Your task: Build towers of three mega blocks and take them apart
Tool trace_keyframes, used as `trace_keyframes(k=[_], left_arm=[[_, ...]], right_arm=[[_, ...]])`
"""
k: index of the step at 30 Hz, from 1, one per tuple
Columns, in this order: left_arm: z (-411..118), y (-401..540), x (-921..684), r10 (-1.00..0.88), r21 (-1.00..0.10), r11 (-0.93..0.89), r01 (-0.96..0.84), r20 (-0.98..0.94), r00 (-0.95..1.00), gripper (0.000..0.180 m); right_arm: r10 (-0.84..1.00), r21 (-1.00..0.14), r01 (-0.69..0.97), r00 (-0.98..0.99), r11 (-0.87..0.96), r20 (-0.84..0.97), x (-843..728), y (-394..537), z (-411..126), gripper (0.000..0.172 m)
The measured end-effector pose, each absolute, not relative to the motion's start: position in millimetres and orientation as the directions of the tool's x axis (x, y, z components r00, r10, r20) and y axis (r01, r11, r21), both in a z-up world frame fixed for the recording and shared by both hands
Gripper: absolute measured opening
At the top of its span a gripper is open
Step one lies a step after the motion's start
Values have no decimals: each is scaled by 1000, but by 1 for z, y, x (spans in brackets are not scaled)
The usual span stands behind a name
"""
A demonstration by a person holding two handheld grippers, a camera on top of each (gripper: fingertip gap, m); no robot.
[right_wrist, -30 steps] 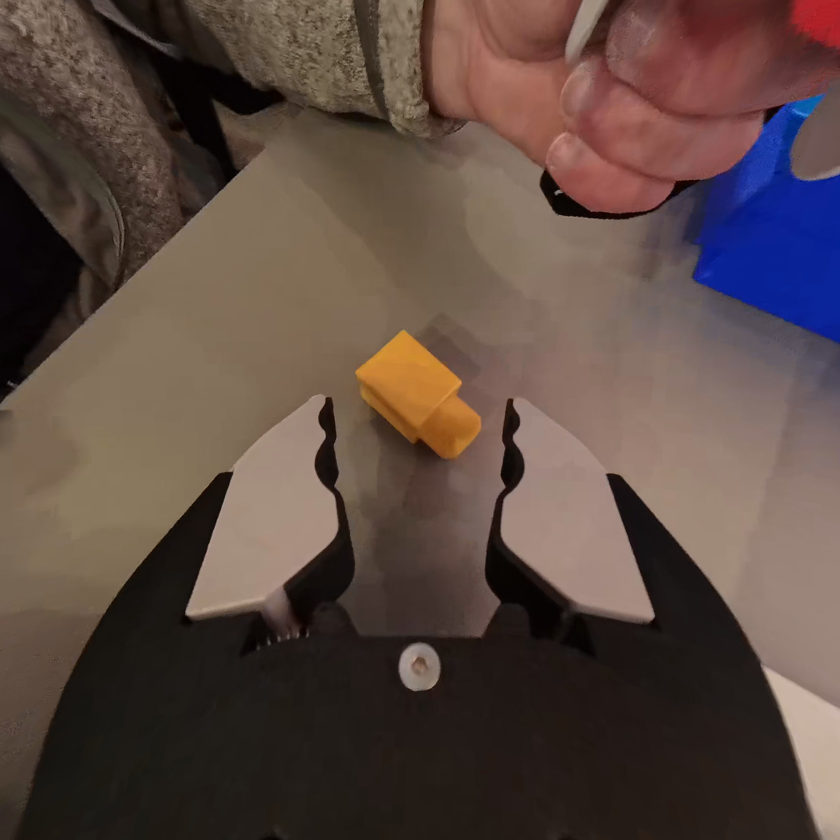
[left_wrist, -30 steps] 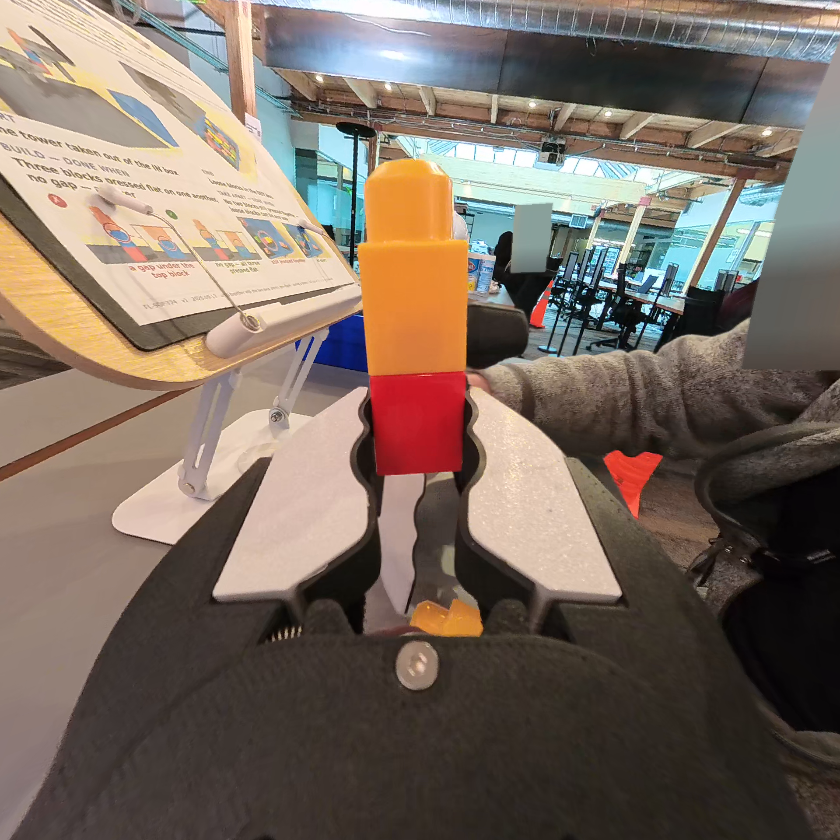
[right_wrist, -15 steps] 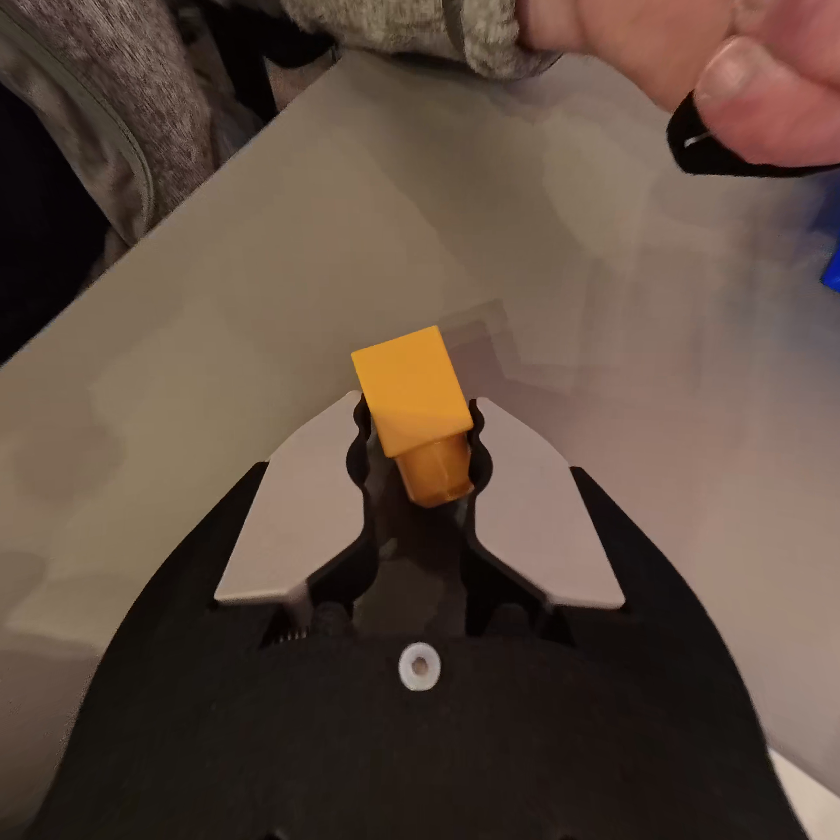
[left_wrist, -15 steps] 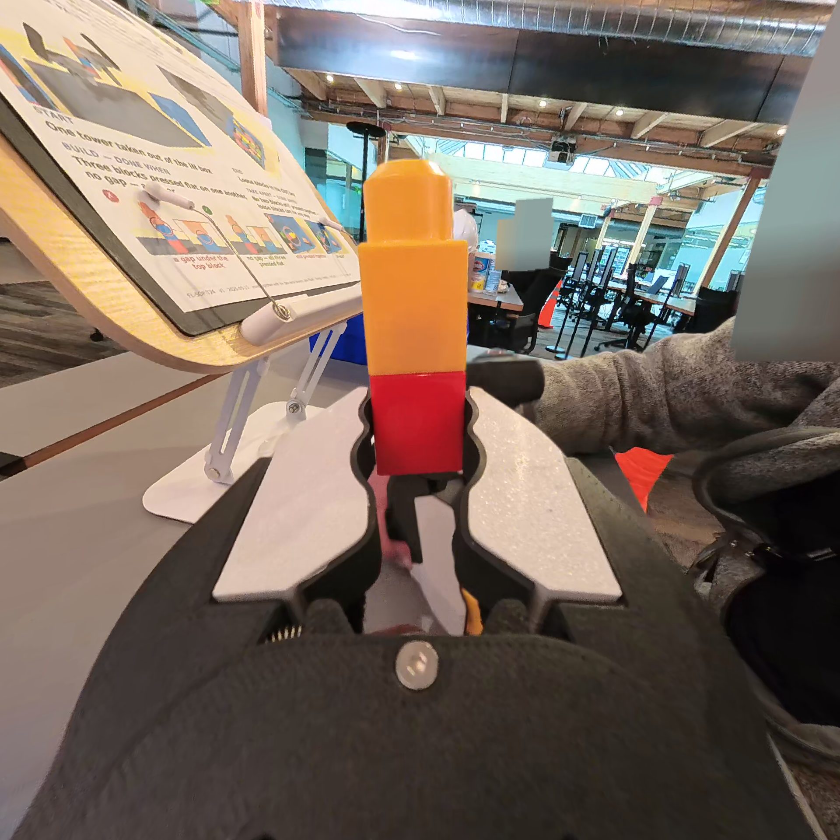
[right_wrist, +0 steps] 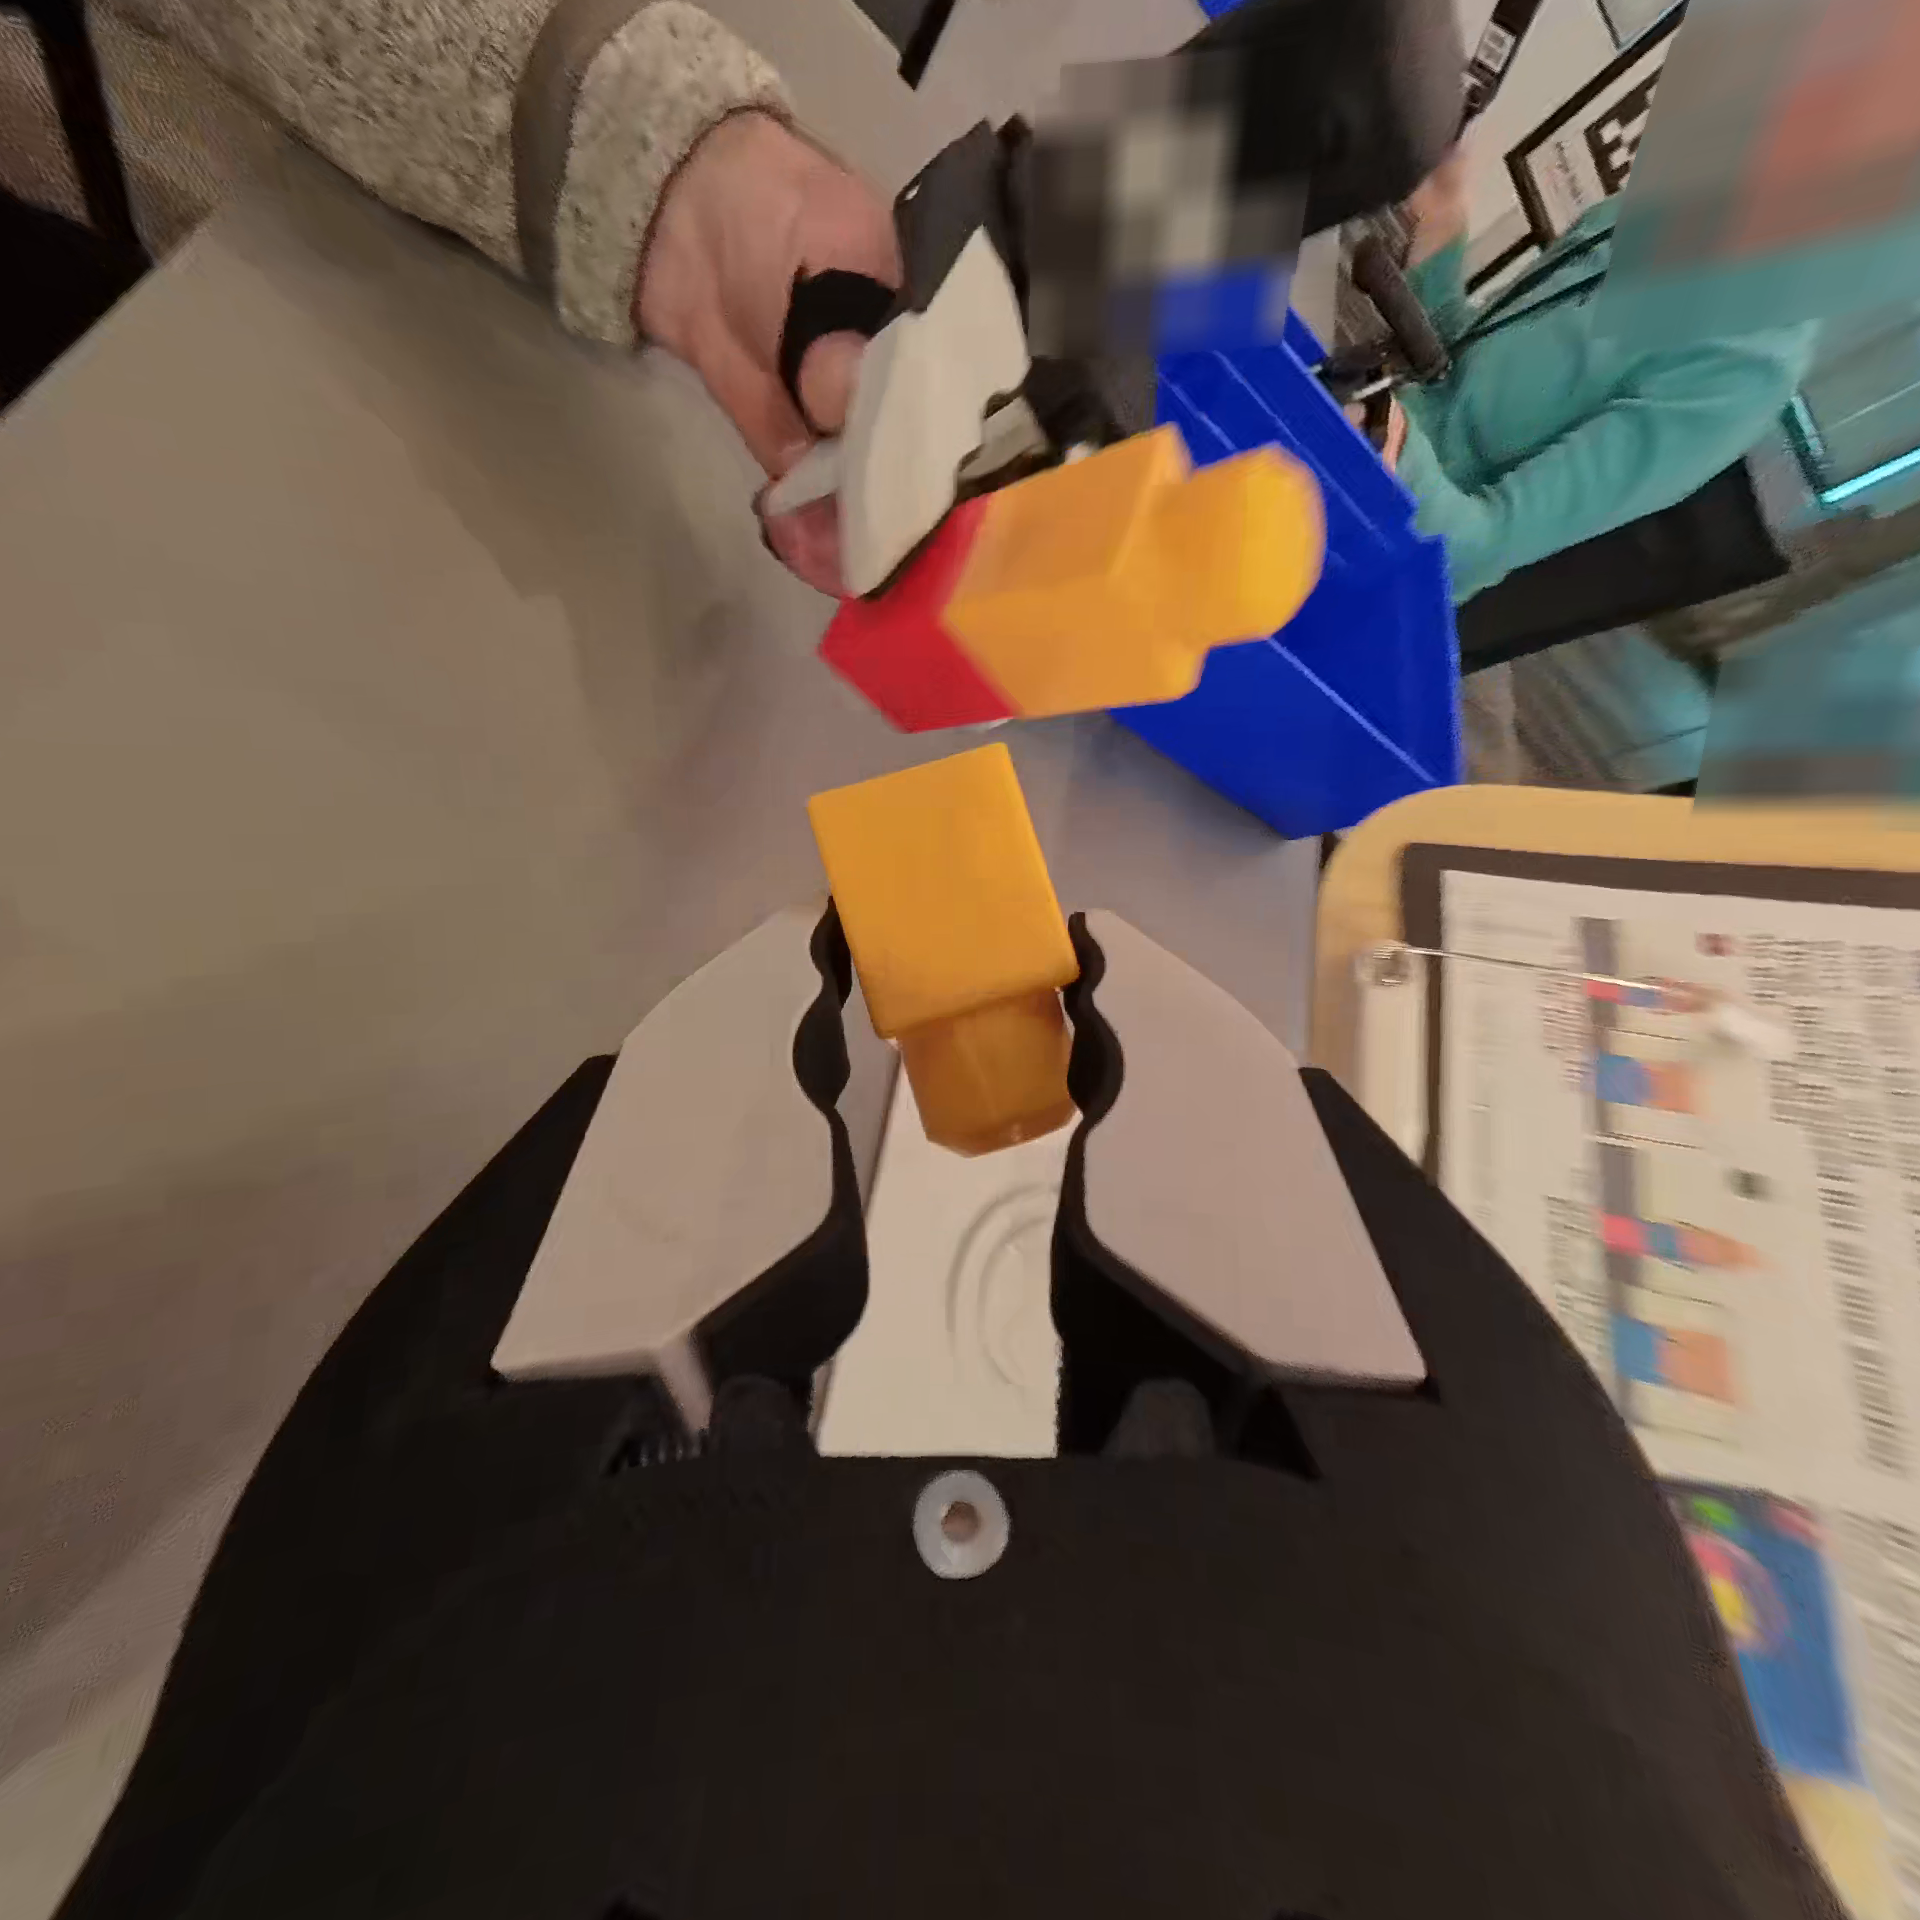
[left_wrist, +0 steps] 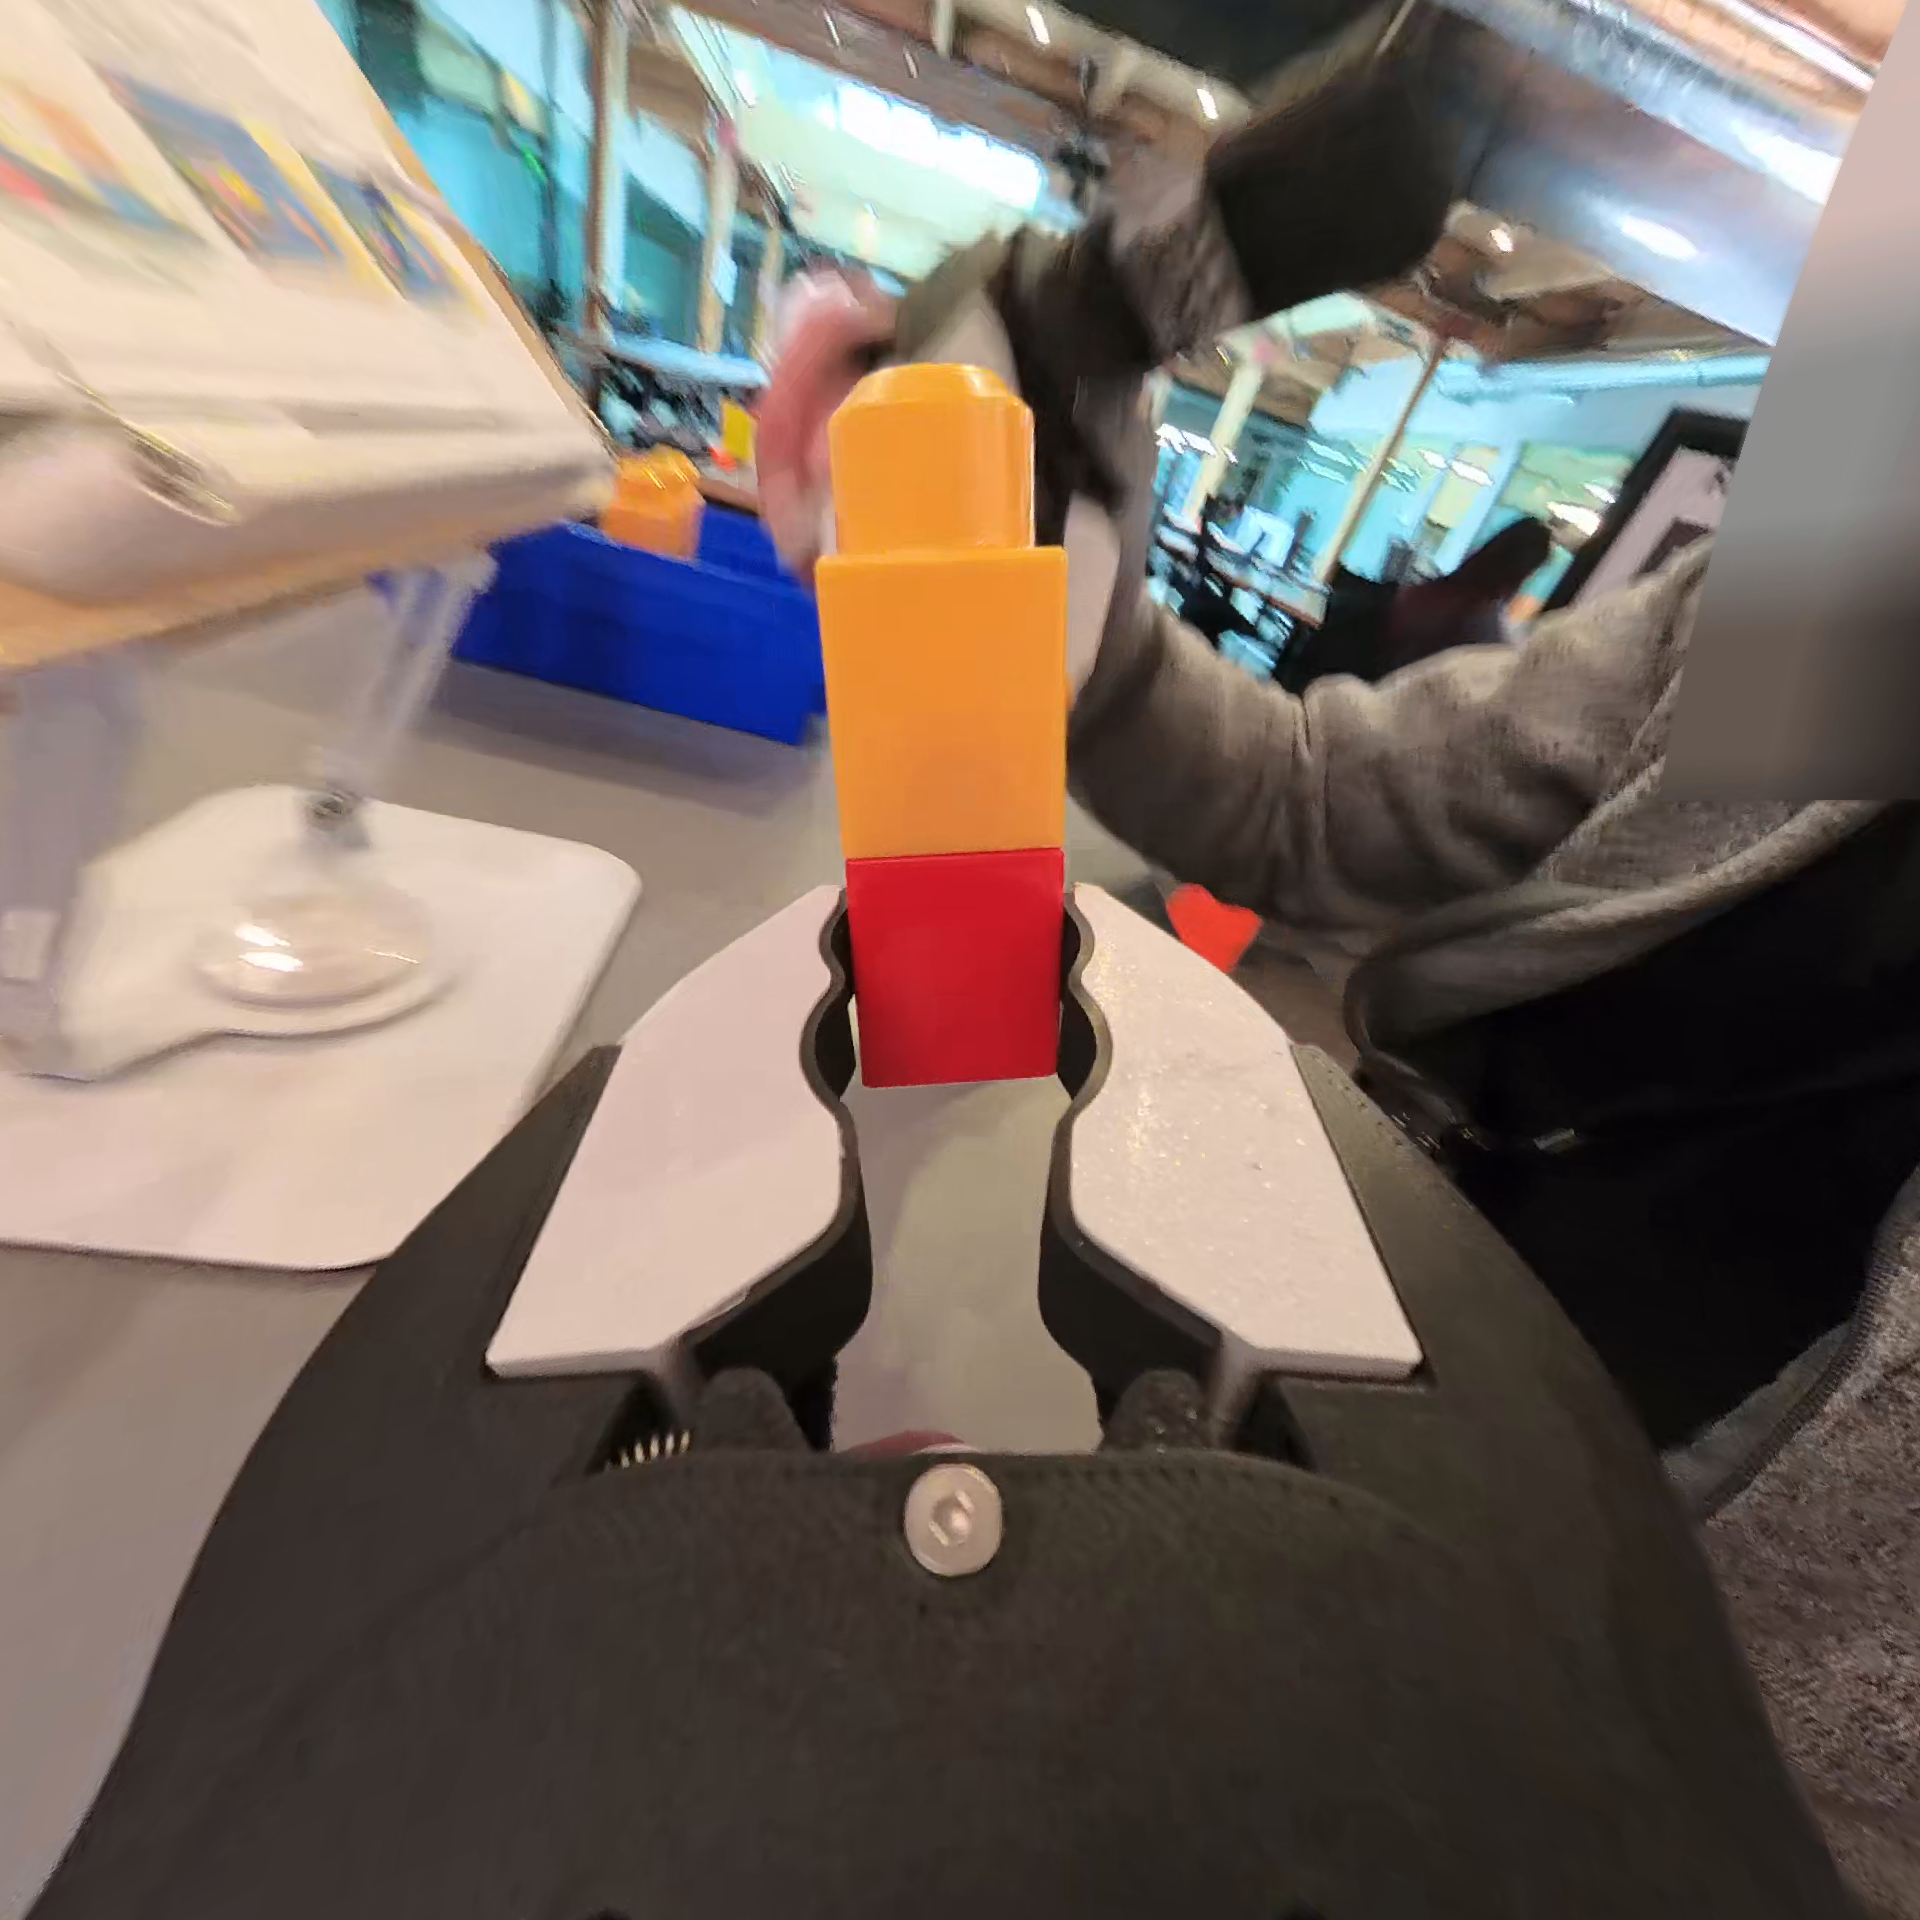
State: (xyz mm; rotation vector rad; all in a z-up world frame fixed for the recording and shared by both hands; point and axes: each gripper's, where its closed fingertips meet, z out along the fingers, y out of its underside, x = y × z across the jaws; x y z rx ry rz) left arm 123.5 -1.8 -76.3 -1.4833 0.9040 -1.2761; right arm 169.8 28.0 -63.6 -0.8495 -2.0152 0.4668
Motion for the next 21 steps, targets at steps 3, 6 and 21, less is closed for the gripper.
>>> trace_keyframes(k=[3,6,21], left_arm=[[-87,-12,144,-948,-955,-294,-28,288,133,35],[-97,-23,160,-952,-945,-304,-122,296,85,36],[-116,-34,188,-950,-910,-304,-281,311,19,36]], right_arm=[[627,-459,445,-384,769,678,180,33,-45,40],[520,-307,478,-418,823,745,189,34,-36,40],[253,88,467,-617,880,745,203,8,-54,40]])
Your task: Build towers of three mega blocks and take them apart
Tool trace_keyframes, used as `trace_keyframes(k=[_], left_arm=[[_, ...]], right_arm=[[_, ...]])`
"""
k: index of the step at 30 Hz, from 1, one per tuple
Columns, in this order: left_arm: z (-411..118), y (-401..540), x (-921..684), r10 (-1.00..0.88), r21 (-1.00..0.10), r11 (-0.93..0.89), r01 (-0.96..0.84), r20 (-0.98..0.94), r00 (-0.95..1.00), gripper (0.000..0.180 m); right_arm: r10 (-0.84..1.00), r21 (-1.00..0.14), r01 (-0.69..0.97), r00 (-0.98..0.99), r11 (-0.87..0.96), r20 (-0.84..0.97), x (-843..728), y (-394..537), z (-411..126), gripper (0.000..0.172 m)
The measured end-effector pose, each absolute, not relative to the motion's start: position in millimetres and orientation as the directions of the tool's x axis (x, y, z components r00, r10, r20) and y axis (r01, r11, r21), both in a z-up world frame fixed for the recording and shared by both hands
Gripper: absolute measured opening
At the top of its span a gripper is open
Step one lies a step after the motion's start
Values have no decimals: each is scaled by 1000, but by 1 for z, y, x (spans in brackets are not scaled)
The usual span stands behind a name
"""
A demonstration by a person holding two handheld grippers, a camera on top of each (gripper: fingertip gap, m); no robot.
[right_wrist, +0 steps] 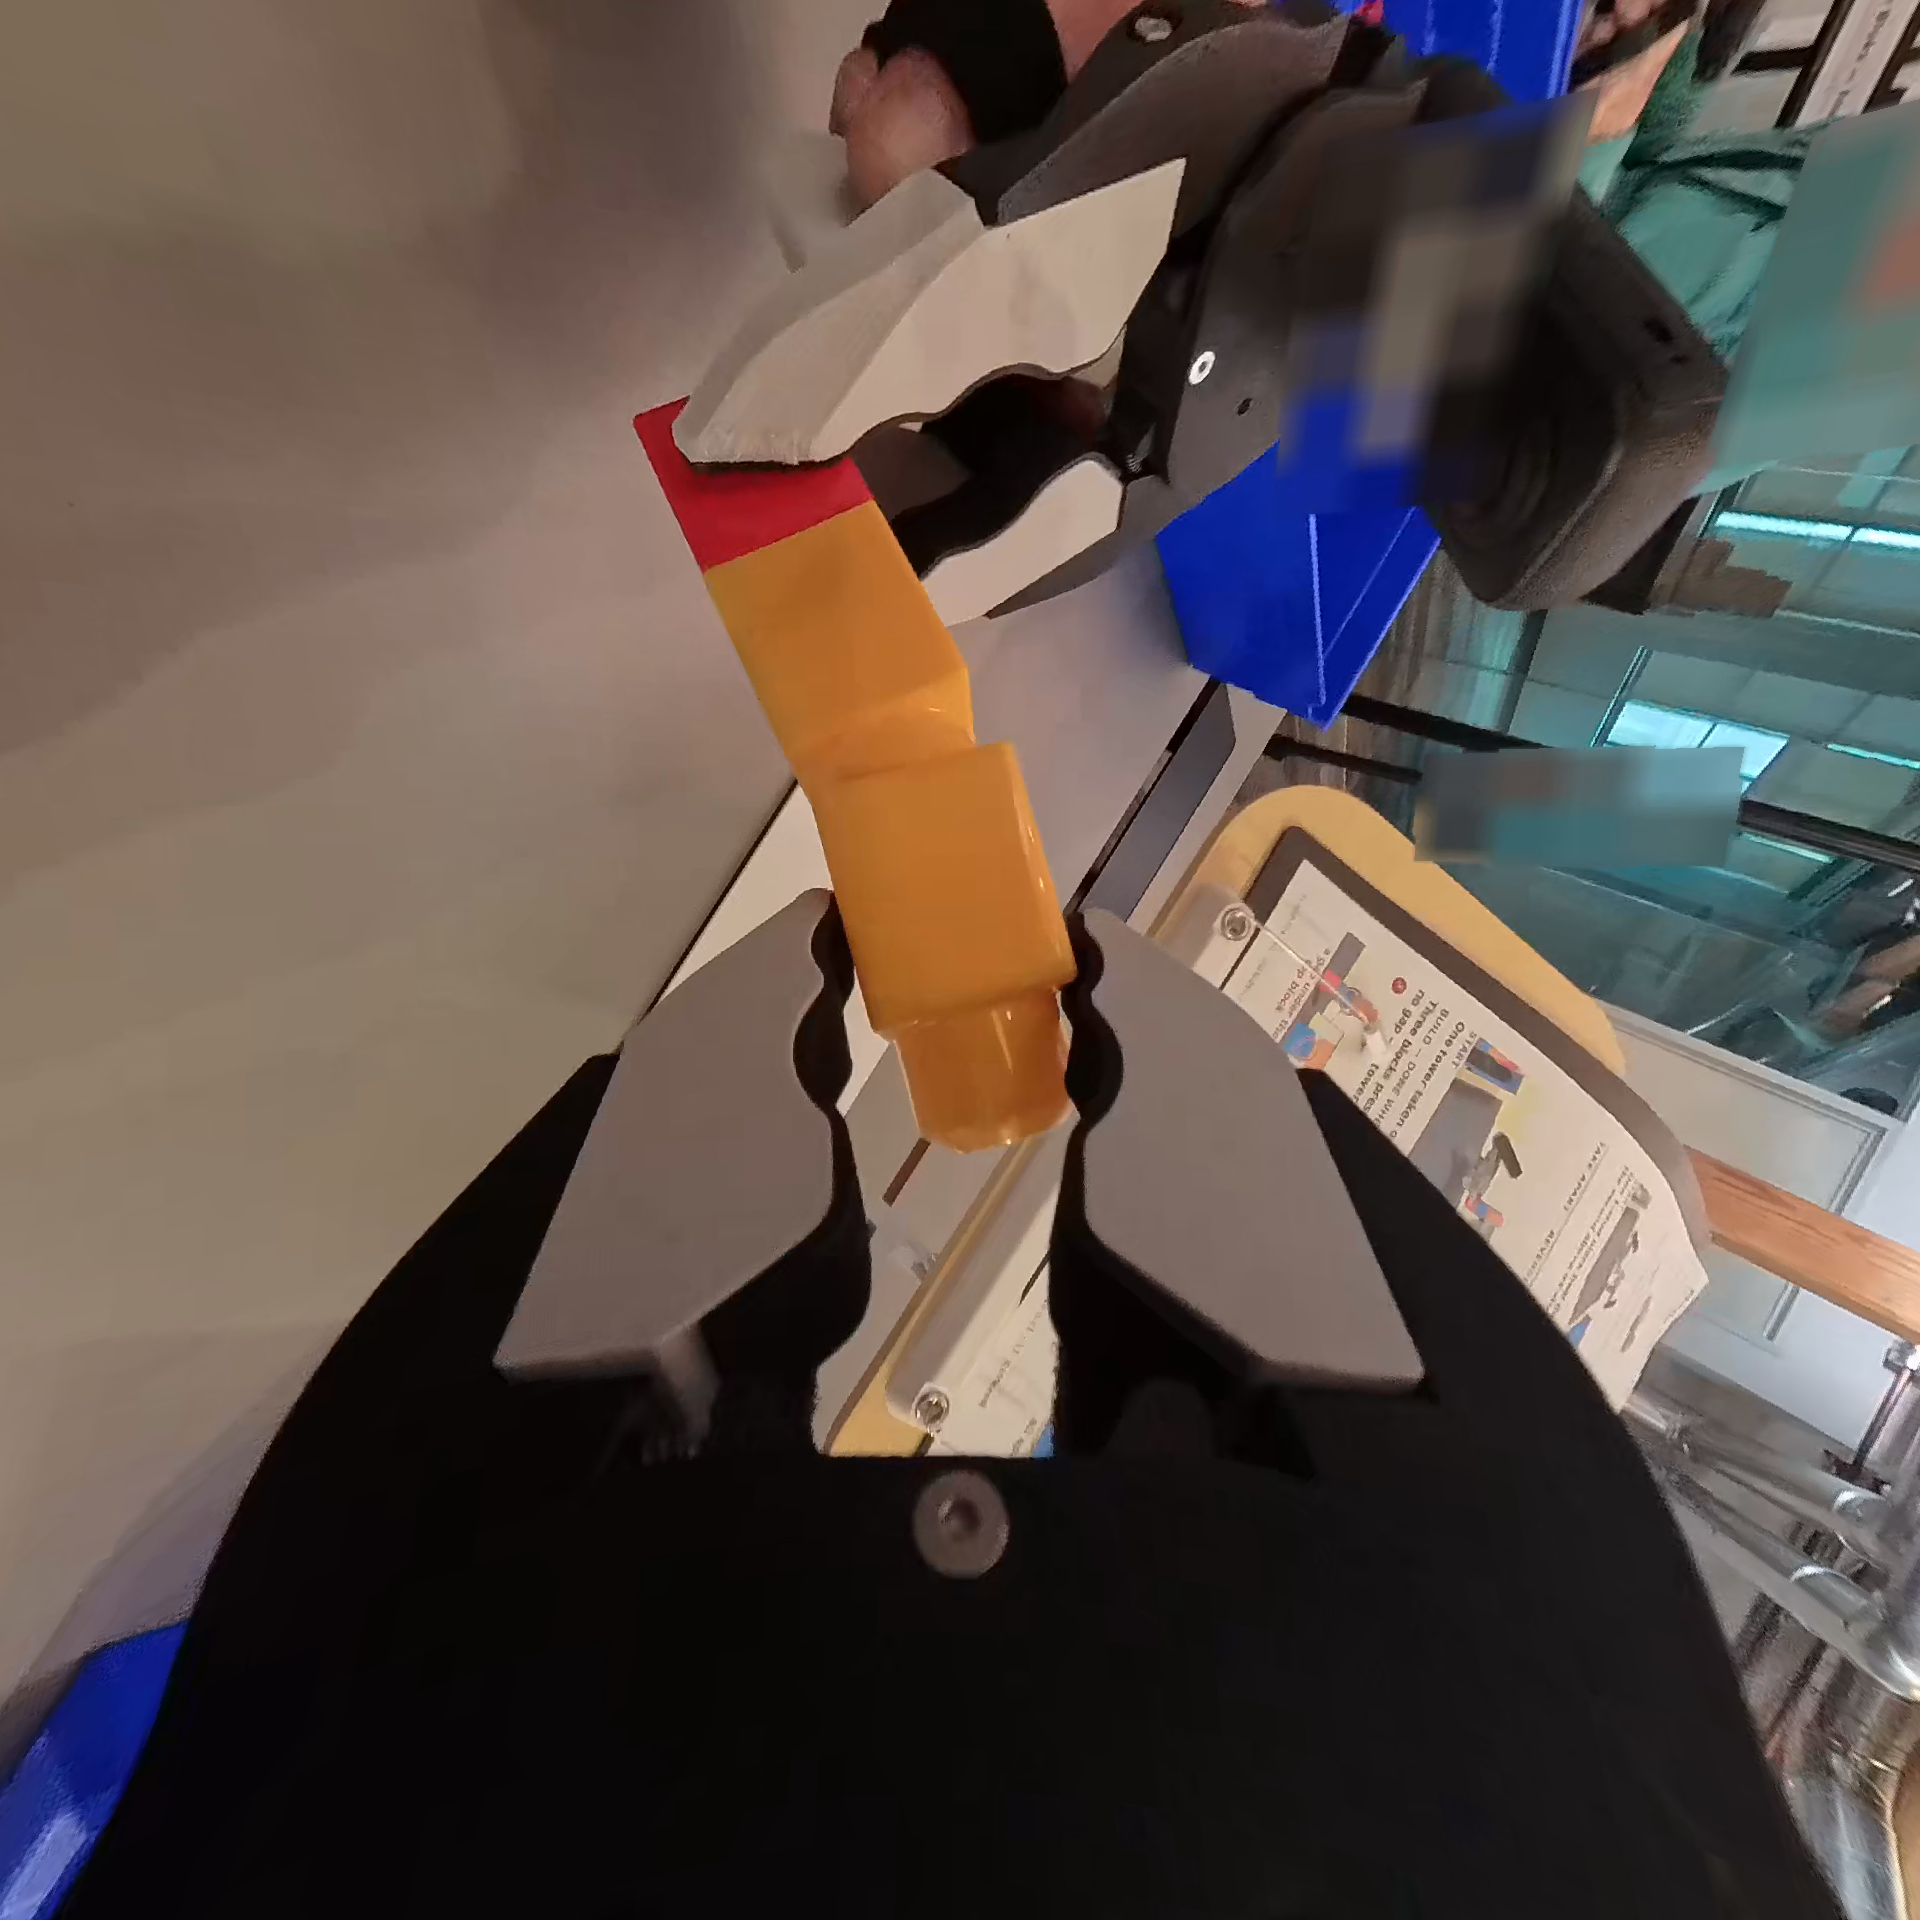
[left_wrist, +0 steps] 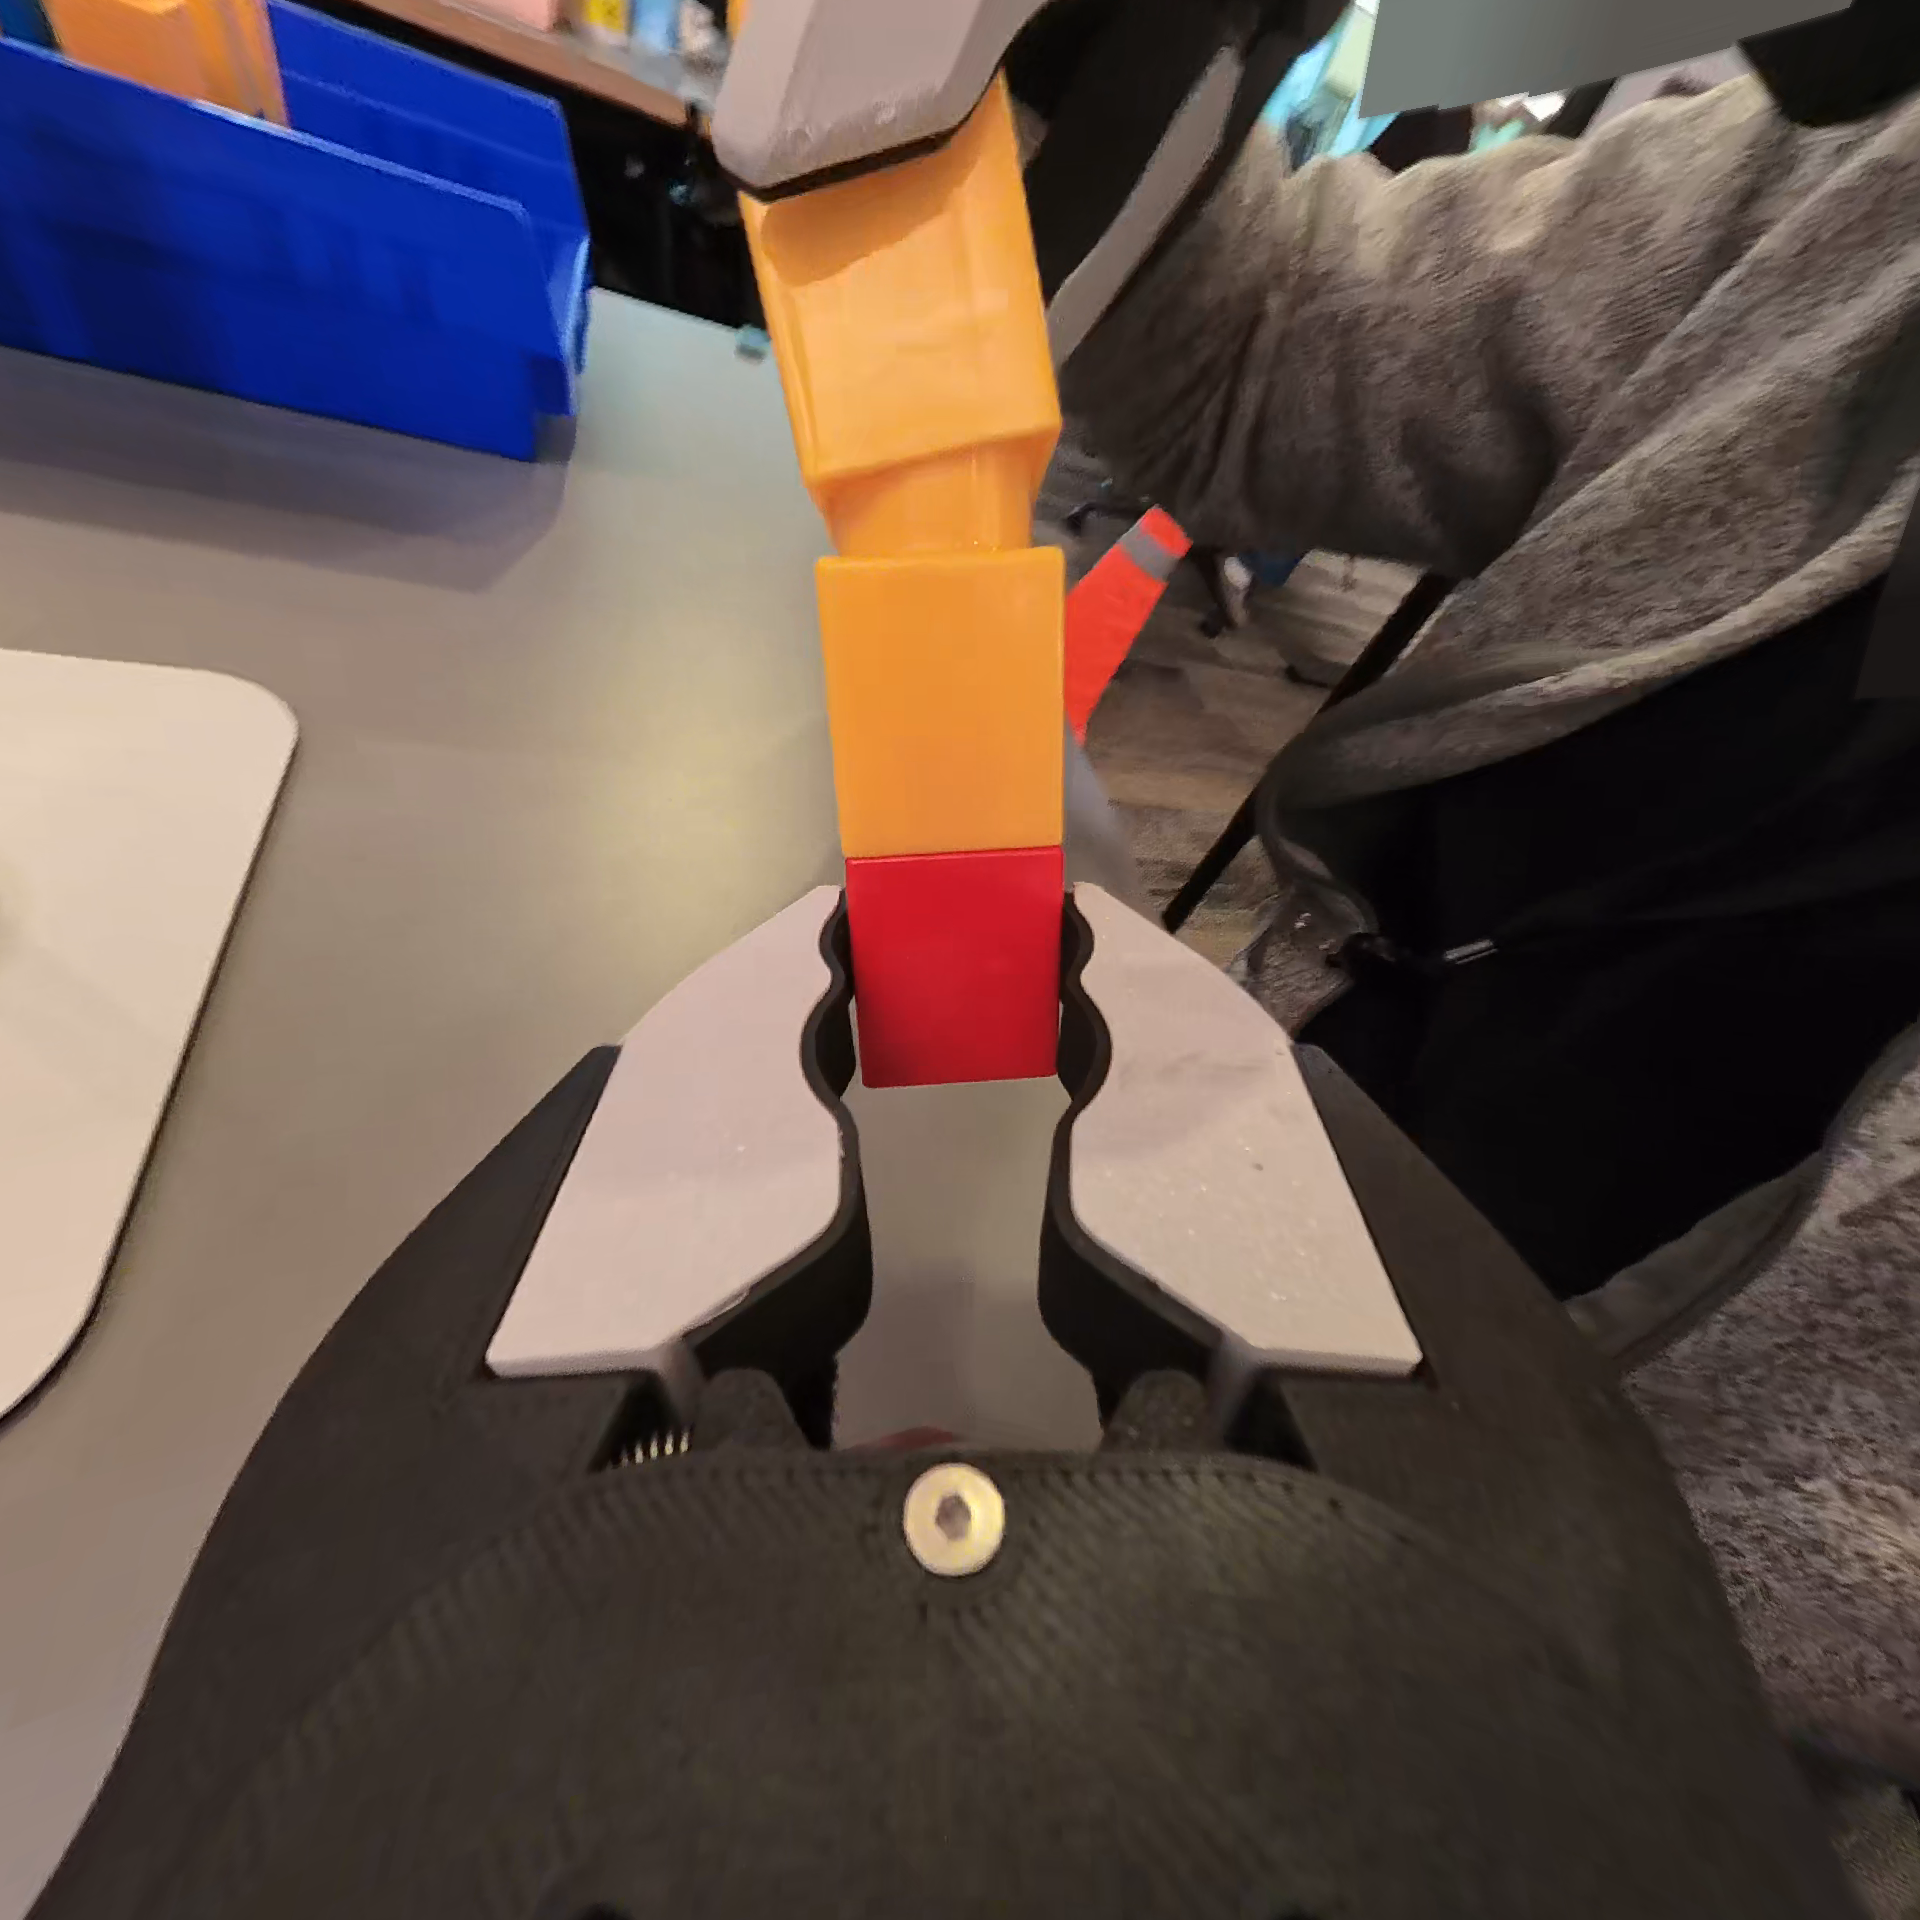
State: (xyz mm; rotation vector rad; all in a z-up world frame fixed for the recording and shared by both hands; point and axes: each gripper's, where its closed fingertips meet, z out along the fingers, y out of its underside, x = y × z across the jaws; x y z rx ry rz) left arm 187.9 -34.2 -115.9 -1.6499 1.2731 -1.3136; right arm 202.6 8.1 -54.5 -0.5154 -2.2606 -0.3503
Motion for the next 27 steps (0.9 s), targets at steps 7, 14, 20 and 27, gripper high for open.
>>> trace_keyframes(k=[7,14,20,27], left_arm=[[-120,-34,190,-965,-909,-259,-325,256,55,35],[-123,-36,191,-969,-900,-242,-363,239,56,35],[-123,-37,190,-969,-887,-240,-394,242,47,35],[-118,-32,193,-965,-877,-253,-407,260,40,35]], right_arm=[[234,127,483,-619,867,750,205,6,-58,40],[209,149,476,-618,867,758,208,2,-61,39],[194,165,474,-619,865,761,210,2,-64,39],[185,178,490,-603,853,776,214,5,-67,39]])
